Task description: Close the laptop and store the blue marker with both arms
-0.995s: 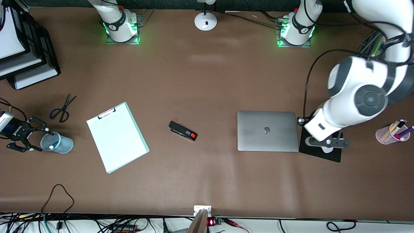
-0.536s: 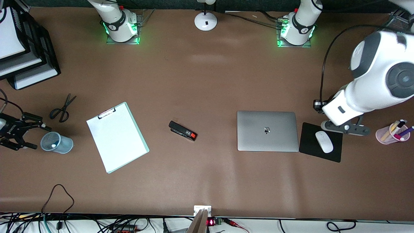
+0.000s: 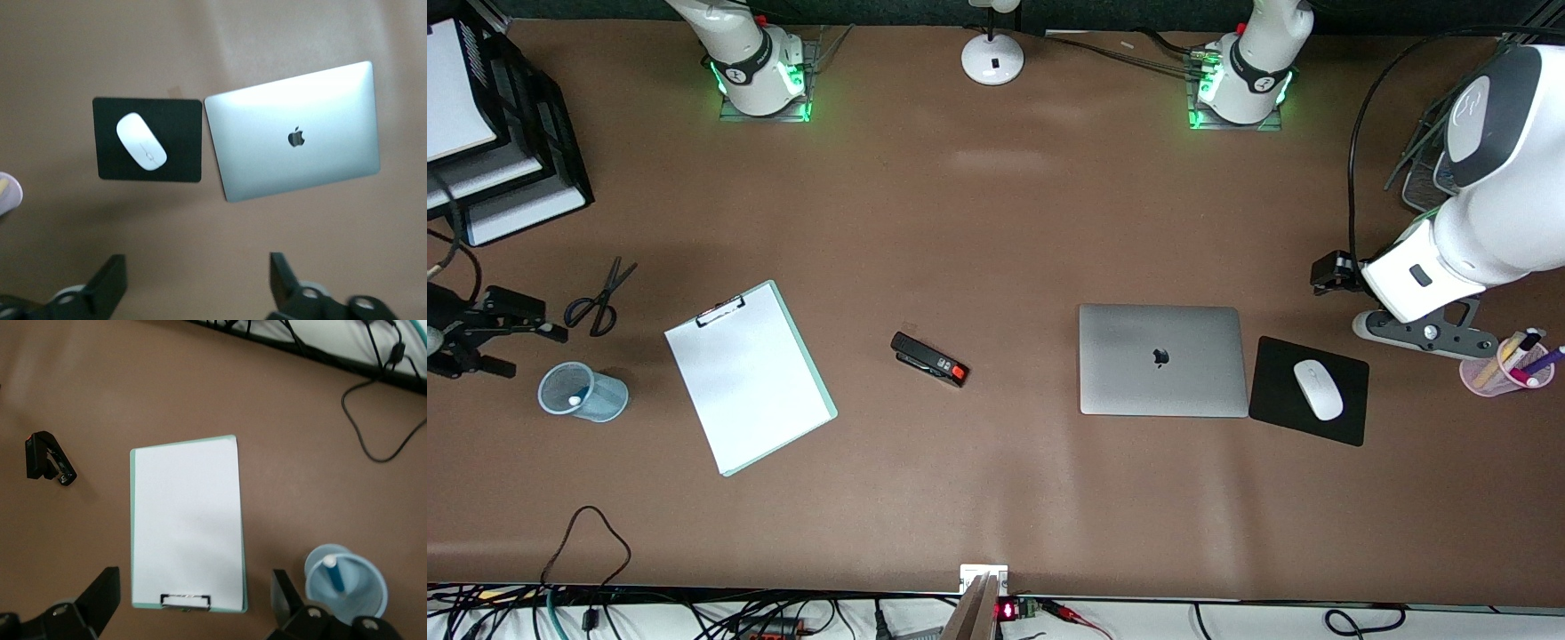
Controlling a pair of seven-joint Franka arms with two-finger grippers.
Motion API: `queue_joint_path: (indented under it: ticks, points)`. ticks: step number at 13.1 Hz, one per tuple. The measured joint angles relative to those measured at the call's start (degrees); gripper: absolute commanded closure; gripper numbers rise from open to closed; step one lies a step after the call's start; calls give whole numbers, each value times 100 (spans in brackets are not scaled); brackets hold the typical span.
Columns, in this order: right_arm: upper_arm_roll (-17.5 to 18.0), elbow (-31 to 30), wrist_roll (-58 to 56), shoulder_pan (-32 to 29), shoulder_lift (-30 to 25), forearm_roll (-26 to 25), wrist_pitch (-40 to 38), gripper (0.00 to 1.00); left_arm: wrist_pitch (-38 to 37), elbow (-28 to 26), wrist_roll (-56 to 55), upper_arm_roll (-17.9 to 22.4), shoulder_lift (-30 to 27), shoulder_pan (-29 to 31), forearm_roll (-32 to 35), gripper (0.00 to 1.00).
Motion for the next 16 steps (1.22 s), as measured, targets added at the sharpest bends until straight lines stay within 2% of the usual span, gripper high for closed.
queue_joint_path:
  ticks: [5,11,13,16]
  points:
    - [7,-12,1966,505,-456,-1133,-839,0,293,-3,22,30,28,23,0,0]
    - [-32,-425,2662,526,-1130,-1374,-1147,0,434,-35,21,114,-31,145,-43,0]
    - [-22,-512,3020,535,-1337,-1448,-1302,0,722,-361,20,329,-300,151,-64,0]
    - [-2,-798,3162,573,-1720,-1745,-1321,0,1372,-1366,20,679,-1056,87,-154,0]
